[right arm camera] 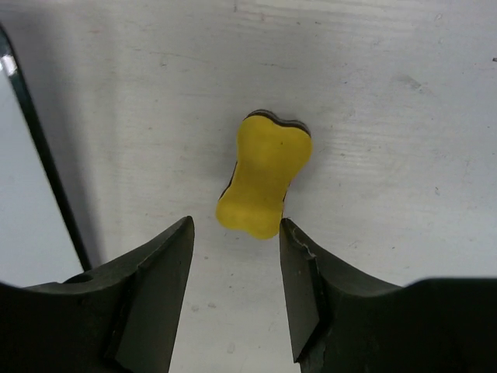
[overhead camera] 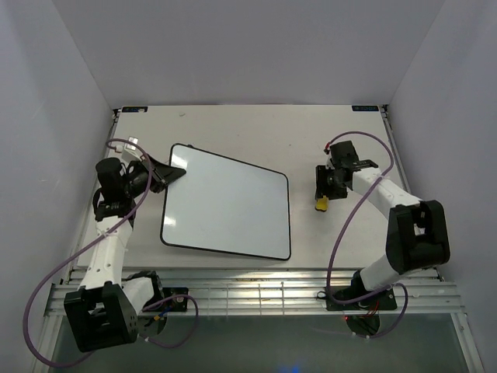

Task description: Erase the whiteboard

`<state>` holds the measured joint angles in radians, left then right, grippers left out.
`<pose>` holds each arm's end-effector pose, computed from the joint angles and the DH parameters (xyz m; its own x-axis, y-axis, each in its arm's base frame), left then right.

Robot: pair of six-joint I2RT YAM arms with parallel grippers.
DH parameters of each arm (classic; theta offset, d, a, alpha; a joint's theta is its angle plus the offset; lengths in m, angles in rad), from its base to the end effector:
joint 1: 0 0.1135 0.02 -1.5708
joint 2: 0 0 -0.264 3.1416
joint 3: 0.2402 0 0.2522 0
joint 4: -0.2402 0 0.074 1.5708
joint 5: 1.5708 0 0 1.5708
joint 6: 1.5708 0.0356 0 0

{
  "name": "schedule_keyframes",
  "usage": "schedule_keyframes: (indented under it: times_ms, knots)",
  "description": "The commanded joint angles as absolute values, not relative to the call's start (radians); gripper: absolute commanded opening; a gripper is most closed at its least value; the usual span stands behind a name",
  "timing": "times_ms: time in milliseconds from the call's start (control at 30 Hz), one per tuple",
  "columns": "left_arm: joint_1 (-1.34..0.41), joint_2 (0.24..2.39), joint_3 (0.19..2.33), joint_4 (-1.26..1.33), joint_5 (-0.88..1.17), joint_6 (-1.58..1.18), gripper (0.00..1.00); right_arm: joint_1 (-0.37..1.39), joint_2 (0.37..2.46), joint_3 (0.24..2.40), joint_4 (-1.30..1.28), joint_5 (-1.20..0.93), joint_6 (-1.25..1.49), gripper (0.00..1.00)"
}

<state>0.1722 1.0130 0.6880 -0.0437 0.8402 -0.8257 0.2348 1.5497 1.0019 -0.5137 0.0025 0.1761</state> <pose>0.2240 0.0120 0.2809 -0.6598 -0.6126 -0.4352 0.1256 0.4811 -0.8676 0.2998 0.0716 0.2054 -0.8765 -0.0295 -0.4804 -0.0791 0.9934 0.0833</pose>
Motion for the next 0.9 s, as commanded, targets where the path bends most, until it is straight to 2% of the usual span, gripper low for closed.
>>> schedule_keyframes:
  times_ms: [0,233,433,567,867]
  knots:
    - [0.140,1.041,0.793,0.020,0.879,-0.780,0.00,0.229,1.413,0.974,-0.488,-0.078,0.179,0.55]
    - [0.120,1.160,0.920,-0.115,0.867,-0.706,0.00,0.229,1.188,0.904,-0.488,-0.120,0.186,0.58]
    - [0.120,1.207,0.966,0.007,0.939,-0.846,0.00,0.227,1.091,0.868,-0.453,-0.158,0.193,0.60]
    - [0.121,1.207,0.982,0.119,0.916,-0.991,0.00,0.227,1.078,0.856,-0.442,-0.205,0.196,0.63]
    - [0.120,1.206,1.070,0.273,0.784,-1.060,0.00,0.229,1.035,0.818,-0.400,-0.307,0.218,0.67]
